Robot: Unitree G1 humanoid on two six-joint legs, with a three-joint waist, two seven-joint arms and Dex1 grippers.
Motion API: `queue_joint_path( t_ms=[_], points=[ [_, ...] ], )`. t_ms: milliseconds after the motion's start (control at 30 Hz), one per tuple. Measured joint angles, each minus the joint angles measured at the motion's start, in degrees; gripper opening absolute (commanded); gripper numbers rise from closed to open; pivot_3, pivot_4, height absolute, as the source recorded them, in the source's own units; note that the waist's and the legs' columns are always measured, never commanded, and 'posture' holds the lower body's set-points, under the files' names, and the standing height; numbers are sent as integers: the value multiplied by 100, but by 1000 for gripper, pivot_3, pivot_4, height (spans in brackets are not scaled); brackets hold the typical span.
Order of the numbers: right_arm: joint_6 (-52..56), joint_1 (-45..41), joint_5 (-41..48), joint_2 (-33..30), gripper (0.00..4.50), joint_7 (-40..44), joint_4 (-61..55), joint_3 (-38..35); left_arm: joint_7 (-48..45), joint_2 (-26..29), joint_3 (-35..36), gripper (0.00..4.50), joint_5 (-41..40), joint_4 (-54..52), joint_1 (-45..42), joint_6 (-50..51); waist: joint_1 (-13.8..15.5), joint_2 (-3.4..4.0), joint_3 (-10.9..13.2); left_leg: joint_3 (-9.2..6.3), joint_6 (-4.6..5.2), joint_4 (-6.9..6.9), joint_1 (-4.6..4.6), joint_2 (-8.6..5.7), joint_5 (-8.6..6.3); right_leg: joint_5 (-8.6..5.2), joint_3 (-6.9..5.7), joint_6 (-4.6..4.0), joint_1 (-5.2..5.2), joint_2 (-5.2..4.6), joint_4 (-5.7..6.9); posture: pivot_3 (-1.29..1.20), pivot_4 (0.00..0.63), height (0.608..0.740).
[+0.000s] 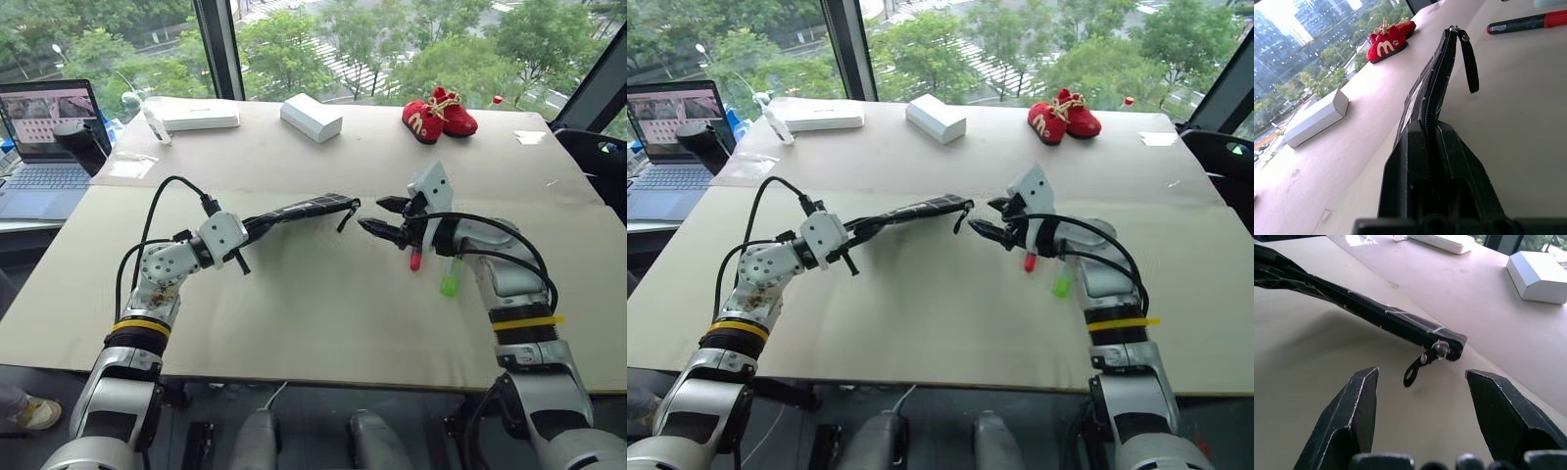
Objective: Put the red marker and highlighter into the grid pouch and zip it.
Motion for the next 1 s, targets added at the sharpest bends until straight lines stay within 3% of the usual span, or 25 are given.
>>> queue_joint_path(
  t_ms=[167, 333, 900, 1000],
  points=[
    [493, 169, 19, 804, 3170, -1048, -11, -67, 102, -19, 0, 0, 38, -414, 257, 228, -93, 0, 0, -2, 0, -2, -6, 0, 0, 0, 1, -1, -5, 0, 0, 0, 150, 729],
    [713, 176, 191, 1112, 3170, -1569, -22, -325, 147, -19, -6, 0, 118, -560, 412, 342, -77, 0, 0, -2, 0, -1, -8, -2, 0, 0, 1, 0, -5, -3, -2, 0, 150, 729],
    [429, -189, 192, 1414, 3170, -1799, 791, -359, 261, -188, -5, 0, 135, -643, 411, 455, -109, 0, 0, -2, 0, -1, -8, -1, 0, 0, 0, 0, -6, -2, -4, 0, 150, 729],
    [245, -228, 162, 1408, 2488, -1781, 941, -331, 262, -223, -5, 0, 134, -752, 411, 466, -111, 0, 0, -2, 0, -2, -8, -1, 0, 0, 1, 0, -6, -2, -4, 0, 150, 729]
  ],
)
